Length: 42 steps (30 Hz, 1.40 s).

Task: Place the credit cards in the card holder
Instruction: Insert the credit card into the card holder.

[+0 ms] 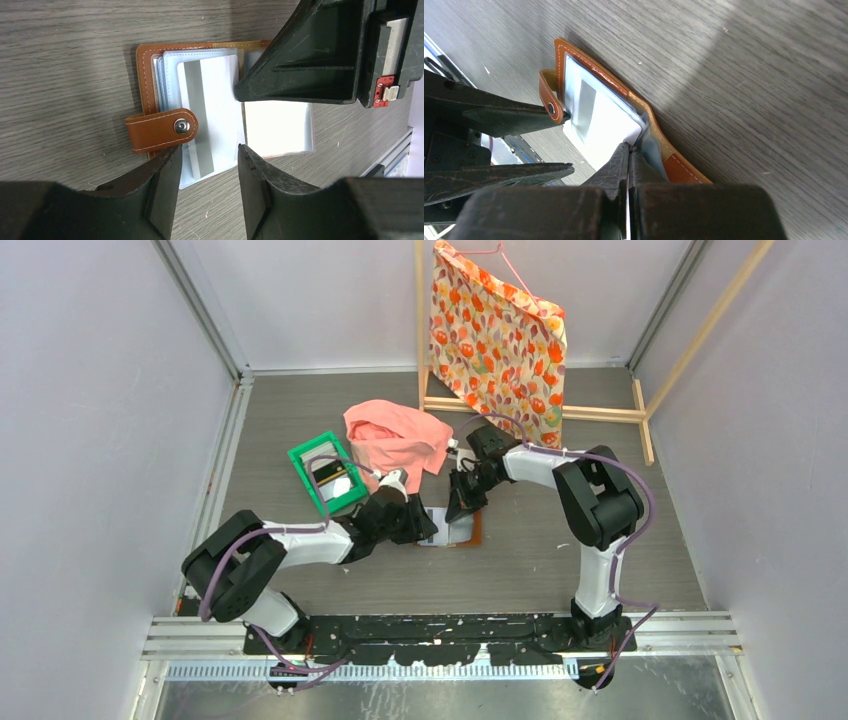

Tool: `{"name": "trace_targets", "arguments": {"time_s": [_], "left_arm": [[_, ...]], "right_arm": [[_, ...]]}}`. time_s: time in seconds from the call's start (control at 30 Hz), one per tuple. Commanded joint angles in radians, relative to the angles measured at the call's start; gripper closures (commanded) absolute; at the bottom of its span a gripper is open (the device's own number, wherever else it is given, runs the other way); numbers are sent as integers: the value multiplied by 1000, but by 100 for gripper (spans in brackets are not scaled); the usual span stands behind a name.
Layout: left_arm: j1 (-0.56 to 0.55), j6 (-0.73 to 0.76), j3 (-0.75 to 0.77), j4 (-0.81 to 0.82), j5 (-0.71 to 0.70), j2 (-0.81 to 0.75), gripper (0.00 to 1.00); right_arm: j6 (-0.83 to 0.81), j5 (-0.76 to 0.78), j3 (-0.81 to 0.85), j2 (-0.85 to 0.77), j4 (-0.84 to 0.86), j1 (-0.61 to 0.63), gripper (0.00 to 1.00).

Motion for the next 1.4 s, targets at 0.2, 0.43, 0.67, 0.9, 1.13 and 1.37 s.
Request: {"name": "trace_targets", "arguments": {"time_s": [0.2, 0.43, 0.67, 0.9, 1.13, 1.37], "left_arm": [[33, 49, -79, -52, 88, 49, 51], [45, 47, -89, -38, 116, 11, 50], [57, 36, -89, -61, 110, -5, 50], [59, -9, -96, -32, 108, 17, 50], [63, -62, -130, 86, 144, 36, 49], [82, -90, -171, 151, 157, 9, 48]], "right_arm": [[85, -60, 15, 62, 85, -15, 98], [110, -127, 4, 49, 121, -16, 98], [143, -201, -20, 38, 168, -15, 98], [158, -224, -31, 43, 184, -15, 98], [180, -242, -35, 61, 198, -1, 97], [160, -194, -26, 76, 157, -17, 95]]}}
